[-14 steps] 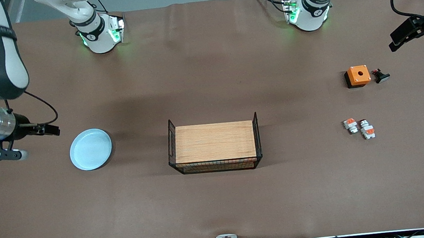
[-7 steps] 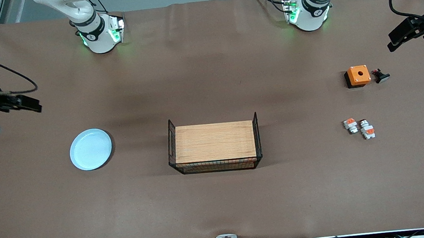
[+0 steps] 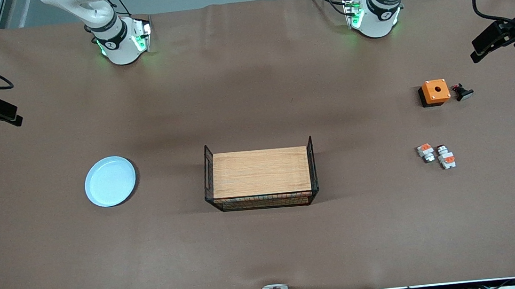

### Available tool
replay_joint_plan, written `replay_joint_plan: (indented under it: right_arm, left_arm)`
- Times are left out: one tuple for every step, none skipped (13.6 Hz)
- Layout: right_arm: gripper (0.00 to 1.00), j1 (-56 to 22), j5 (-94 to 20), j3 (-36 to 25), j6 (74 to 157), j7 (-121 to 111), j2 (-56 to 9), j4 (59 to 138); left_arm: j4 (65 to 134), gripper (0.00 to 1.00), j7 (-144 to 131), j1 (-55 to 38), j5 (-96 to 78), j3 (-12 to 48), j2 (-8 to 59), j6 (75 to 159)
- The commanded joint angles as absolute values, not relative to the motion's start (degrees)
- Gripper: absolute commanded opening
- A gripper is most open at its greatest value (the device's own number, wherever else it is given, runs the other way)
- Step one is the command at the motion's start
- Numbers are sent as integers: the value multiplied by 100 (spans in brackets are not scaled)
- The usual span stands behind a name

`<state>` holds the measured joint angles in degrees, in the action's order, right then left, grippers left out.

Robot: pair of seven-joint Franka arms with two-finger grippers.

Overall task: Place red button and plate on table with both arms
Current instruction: 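Open the right gripper and draw it back from the plate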

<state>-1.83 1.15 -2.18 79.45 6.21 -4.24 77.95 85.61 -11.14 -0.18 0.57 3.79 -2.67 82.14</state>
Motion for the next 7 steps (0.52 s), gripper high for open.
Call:
replay_joint_plan:
  right_arm:
    - [100,-158,88,-264,7630,606,-247,7742]
    - [100,-158,88,-264,7672,606,-124,7978]
    - [100,-158,79,-264,7812,615,-36,8102]
    - [100,-158,1,-255,7909,624,43,8234]
    - [100,-150,-131,-264,8015,624,114,8348]
    - [100,-149,-167,-272,8164,633,236,8567]
    - [100,-158,-167,-264,8383,633,403,8830]
  left_arm:
    - [8561,99,-1028,-35,185,413,-290,8227]
    - [8561,99,-985,-26,185,413,-290,8227]
    - [8561,99,-915,-9,167,413,-290,8227]
    - [8561,99,-853,9,115,413,-290,8227]
    - [8561,99,-809,9,97,413,-281,8227]
    - [8561,99,-809,-9,97,413,-281,8227]
    - [8561,99,-809,-26,97,413,-281,8227]
